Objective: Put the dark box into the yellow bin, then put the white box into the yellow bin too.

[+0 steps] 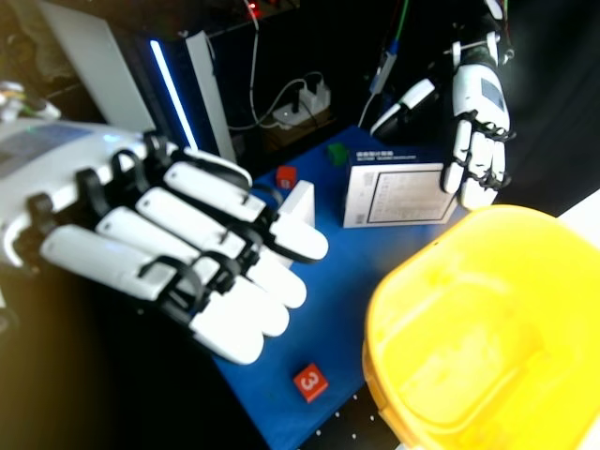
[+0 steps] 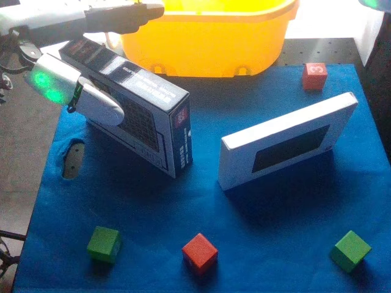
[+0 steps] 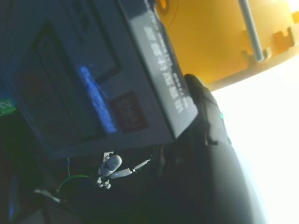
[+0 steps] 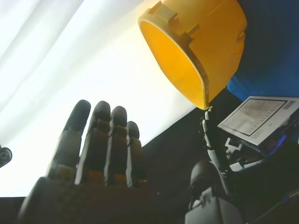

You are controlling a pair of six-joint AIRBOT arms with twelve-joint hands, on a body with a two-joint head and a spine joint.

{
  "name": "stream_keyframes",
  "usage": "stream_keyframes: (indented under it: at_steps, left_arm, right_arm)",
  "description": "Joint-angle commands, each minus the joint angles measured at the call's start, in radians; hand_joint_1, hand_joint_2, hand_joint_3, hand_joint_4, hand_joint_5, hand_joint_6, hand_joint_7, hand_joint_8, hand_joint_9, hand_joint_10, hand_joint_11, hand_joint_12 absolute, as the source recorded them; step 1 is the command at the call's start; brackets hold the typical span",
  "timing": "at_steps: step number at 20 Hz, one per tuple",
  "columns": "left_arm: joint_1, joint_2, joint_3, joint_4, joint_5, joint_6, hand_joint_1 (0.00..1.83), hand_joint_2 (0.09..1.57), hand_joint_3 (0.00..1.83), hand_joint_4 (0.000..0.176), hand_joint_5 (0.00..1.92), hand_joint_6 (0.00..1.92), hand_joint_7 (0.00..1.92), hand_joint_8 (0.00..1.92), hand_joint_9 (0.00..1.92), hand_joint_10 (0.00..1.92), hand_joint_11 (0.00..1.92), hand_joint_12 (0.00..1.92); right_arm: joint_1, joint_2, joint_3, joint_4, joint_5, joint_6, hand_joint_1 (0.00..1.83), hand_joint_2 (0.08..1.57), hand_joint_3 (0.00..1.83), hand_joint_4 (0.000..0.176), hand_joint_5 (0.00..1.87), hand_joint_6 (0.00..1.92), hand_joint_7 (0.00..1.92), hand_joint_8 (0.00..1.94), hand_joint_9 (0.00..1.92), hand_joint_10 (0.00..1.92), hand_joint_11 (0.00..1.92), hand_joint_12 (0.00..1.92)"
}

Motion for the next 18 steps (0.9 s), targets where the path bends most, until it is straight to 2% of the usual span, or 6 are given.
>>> stream_keyframes:
  at_steps: [1, 3, 8, 10, 11, 18]
  left_arm:
    - [-0.006, 0.008, -0.007, -0.053, -0.07, -0.011, 0.78, 0.67, 0.0, 0.171, 0.0, 0.0, 0.13, 0.01, 0.18, 0.0, 0.02, 0.44]
    - [-0.005, 0.007, -0.011, -0.017, -0.075, -0.048, 0.82, 0.69, 0.0, 0.15, 0.0, 0.0, 0.13, 0.0, 0.16, 0.0, 0.03, 0.4]
    - [-0.005, 0.004, -0.018, 0.043, -0.057, -0.07, 0.99, 0.78, 0.0, 0.0, 0.41, 0.01, 0.5, 0.01, 0.62, 0.03, 0.56, 0.4]
    - [-0.004, -0.002, -0.013, 0.051, -0.045, -0.07, 1.31, 0.88, 0.0, 0.0, 0.92, 0.03, 1.03, 0.05, 1.07, 0.07, 0.88, 0.57]
    - [-0.003, -0.005, -0.013, 0.055, -0.041, -0.07, 1.39, 0.97, 0.0, 0.0, 1.11, 0.51, 1.34, 0.07, 1.17, 0.64, 1.01, 0.79]
    - [0.005, -0.009, -0.003, 0.024, -0.036, -0.061, 1.41, 0.99, 0.0, 0.0, 1.17, 0.61, 1.39, 0.05, 1.24, 0.75, 1.06, 0.95]
  right_arm:
    - [0.009, -0.003, 0.003, 0.011, 0.121, 0.0, 0.0, 1.13, 0.0, 0.017, 0.22, 0.01, 0.37, 0.01, 0.31, 0.0, 0.0, 0.6]
    - [0.007, -0.004, 0.003, 0.014, 0.122, 0.0, 0.0, 1.13, 0.0, 0.017, 0.22, 0.0, 0.36, 0.0, 0.31, 0.0, 0.0, 0.6]
    - [0.002, -0.018, 0.009, 0.017, 0.125, 0.0, 0.0, 1.13, 0.0, 0.004, 0.2, 0.0, 0.33, 0.0, 0.28, 0.0, 0.0, 0.55]
    - [0.001, -0.02, 0.009, 0.018, 0.126, 0.0, 0.0, 1.15, 0.0, 0.0, 0.21, 0.0, 0.32, 0.0, 0.3, 0.01, 0.0, 0.57]
    - [0.001, -0.021, 0.01, 0.018, 0.126, 0.0, 0.0, 1.15, 0.0, 0.0, 0.21, 0.0, 0.33, 0.0, 0.3, 0.0, 0.0, 0.55]
    - [0.0, -0.021, 0.01, 0.02, 0.133, 0.0, 0.0, 1.11, 0.0, 0.004, 0.23, 0.0, 0.31, 0.0, 0.34, 0.01, 0.0, 0.53]
